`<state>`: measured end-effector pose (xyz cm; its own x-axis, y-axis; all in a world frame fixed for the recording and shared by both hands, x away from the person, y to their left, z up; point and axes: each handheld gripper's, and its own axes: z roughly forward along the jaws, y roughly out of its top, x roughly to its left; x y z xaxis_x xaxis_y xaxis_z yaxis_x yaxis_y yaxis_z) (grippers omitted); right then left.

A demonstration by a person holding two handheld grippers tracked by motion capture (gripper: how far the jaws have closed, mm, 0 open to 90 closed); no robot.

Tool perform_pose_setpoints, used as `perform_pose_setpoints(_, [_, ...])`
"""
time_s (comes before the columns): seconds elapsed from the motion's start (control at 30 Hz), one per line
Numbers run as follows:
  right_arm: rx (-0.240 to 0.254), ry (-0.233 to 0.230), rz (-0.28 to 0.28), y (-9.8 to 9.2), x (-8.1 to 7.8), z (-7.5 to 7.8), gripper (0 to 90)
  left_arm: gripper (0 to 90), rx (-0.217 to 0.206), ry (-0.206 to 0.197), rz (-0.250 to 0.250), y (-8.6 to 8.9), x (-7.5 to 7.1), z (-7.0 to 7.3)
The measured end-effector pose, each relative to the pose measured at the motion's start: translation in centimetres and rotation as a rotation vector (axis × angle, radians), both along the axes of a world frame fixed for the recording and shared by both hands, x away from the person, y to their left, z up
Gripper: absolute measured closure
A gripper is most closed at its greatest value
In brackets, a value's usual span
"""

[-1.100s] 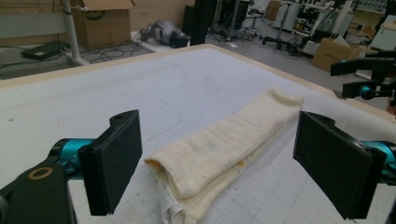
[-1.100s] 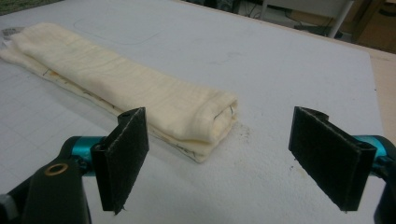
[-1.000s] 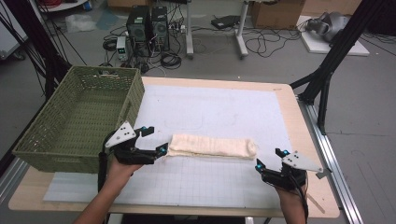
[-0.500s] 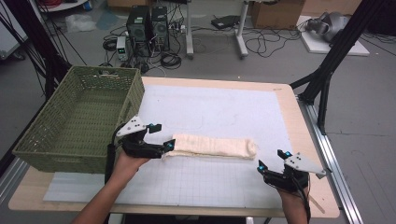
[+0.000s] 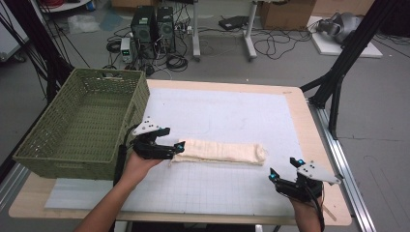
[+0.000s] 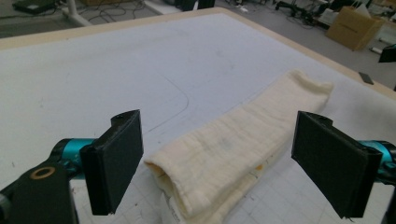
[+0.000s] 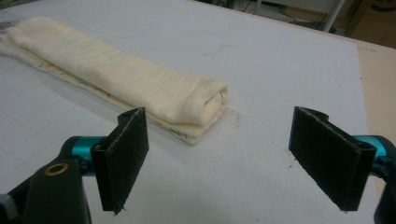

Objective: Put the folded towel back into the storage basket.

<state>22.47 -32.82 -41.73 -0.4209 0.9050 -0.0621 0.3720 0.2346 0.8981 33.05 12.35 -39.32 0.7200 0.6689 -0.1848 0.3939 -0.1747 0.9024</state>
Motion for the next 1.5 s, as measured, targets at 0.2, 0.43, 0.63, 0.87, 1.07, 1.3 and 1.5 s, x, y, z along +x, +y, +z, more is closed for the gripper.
perform_pose_setpoints(0.2, [0.001, 0.003, 0.003, 0.1, 0.1, -0.1, 18.8, 20.1, 0.039, 0.052, 0.021, -0.7, 1.0, -1.0])
perform_pose_setpoints(0.43, [-0.005, 0.006, 0.016, 0.3, 0.3, -0.1, 18.8, 25.0, 0.094, 0.113, 0.04, -1.6, 1.9, -2.3])
perform_pose_setpoints(0.63, [-0.007, 0.005, 0.025, 0.3, 0.4, -0.1, 18.8, 25.0, 0.163, 0.12, 0.051, -2.1, 2.3, -3.1])
perform_pose_setpoints(0.87, [-0.008, 0.007, 0.026, 0.3, 0.5, -0.2, 18.8, 27.7, 0.215, 0.162, 0.05, -2.6, 2.6, -4.0])
perform_pose_setpoints(1.07, [-0.008, 0.011, 0.026, 0.3, 0.5, -0.2, 18.9, 35.4, 0.3, 0.158, 0.004, -3.4, 2.3, -4.5])
perform_pose_setpoints(1.3, [-0.011, 0.01, 0.028, 0.3, 0.5, -0.2, 18.8, 54.3, 0.36, 0.126, -0.019, -4.2, 1.6, -4.7])
perform_pose_setpoints(1.5, [-0.011, 0.013, 0.03, 0.4, 0.6, -0.2, 18.9, 69.8, 0.322, 0.165, -0.043, -4.2, 1.6, -4.7])
